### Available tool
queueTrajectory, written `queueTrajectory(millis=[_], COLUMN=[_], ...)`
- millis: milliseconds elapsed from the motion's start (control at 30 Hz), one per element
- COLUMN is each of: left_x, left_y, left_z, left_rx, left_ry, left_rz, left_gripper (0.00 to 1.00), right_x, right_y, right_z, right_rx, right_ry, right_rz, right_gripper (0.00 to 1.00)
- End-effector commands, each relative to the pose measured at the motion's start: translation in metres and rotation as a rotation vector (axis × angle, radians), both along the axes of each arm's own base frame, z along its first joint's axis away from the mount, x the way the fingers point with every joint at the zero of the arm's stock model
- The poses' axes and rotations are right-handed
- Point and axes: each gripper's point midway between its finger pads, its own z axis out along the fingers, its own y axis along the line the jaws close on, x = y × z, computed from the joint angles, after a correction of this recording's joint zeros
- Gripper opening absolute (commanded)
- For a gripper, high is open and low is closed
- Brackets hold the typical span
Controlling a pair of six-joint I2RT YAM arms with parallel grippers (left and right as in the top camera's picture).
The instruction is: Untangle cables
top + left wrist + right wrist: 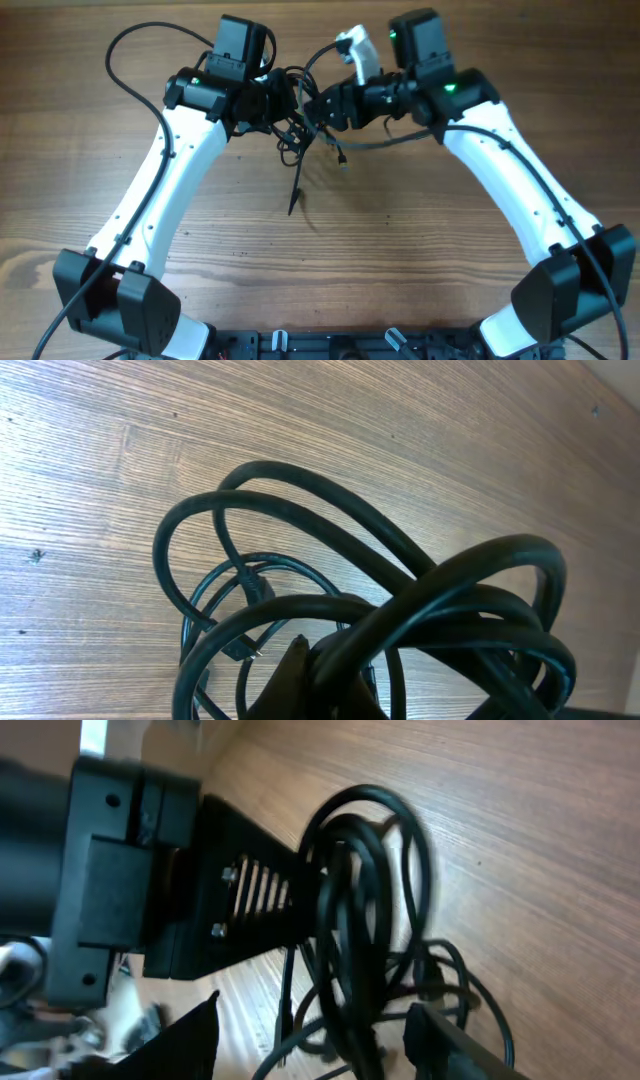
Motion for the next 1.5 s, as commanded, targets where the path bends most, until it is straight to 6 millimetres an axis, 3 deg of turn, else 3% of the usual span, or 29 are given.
queueTrajectory(millis=[0, 67, 100, 267, 367, 400, 467, 533, 633, 700, 833, 933, 1033, 1100, 1233, 1300, 1467], left_x=[0.000, 0.000, 0.000, 0.000, 0.000, 0.001, 0.004, 0.005, 0.005, 0.004, 0.001, 0.001, 0.003, 0.004, 0.006, 0.012, 0.000], left_y=[-0.005, -0.005, -0.005, -0.005, -0.005, -0.003, 0.009, 0.014, 0.022, 0.029, 0.046, 0.060, 0.072, 0.077, 0.070, 0.035, -0.024], left_z=[0.001, 0.001, 0.001, 0.001, 0.001, 0.000, -0.002, -0.003, -0.005, -0.007, -0.011, -0.013, -0.014, -0.014, -0.012, 0.003, 0.043], left_rx=[-0.025, -0.025, -0.025, -0.026, -0.024, -0.014, 0.016, 0.027, 0.031, 0.043, 0.072, 0.080, 0.081, 0.080, 0.052, -0.065, -0.305], left_ry=[0.011, 0.011, 0.011, 0.010, 0.009, 0.006, 0.012, 0.017, 0.032, 0.041, 0.069, 0.087, 0.093, 0.093, 0.086, 0.007, -0.157], left_rz=[0.006, 0.006, 0.006, 0.006, 0.007, 0.014, 0.091, 0.116, 0.149, 0.166, 0.204, 0.239, 0.268, 0.280, 0.247, 0.010, -0.407], left_gripper=[0.04, 0.04, 0.04, 0.04, 0.04, 0.04, 0.04, 0.04, 0.04, 0.04, 0.04, 0.04, 0.04, 0.04, 0.04, 0.04, 0.04], right_x=[0.010, 0.013, 0.016, 0.024, 0.024, 0.022, 0.011, 0.001, -0.013, -0.017, -0.010, 0.007, 0.015, 0.020, 0.021, 0.018, 0.014], right_y=[-0.001, -0.003, -0.005, -0.012, -0.011, -0.015, -0.040, -0.062, -0.099, -0.129, -0.175, -0.222, -0.249, -0.244, -0.198, -0.165, -0.133], right_z=[0.001, -0.004, -0.006, -0.008, 0.004, 0.019, 0.078, 0.113, 0.156, 0.172, 0.164, 0.129, 0.097, 0.079, 0.066, 0.057, 0.058], right_rx=[-0.117, -0.166, -0.191, -0.223, -0.190, -0.161, -0.065, 0.001, 0.099, 0.156, 0.193, 0.127, 0.017, 0.000, 0.043, 0.063, 0.085], right_ry=[-0.135, -0.153, -0.164, -0.169, -0.177, -0.187, -0.235, -0.273, -0.302, -0.280, -0.167, -0.021, 0.048, 0.103, 0.117, 0.109, 0.073], right_rz=[-0.042, -0.075, -0.096, -0.155, -0.176, -0.200, -0.297, -0.341, -0.404, -0.476, -0.594, -0.821, -0.966, -0.933, -0.634, -0.454, -0.320], right_gripper=[0.55, 0.48, 0.38, 0.07, 0.04, 0.04, 0.04, 0.04, 0.04, 0.04, 0.04, 0.04, 0.04, 0.04, 0.07, 0.22, 0.50])
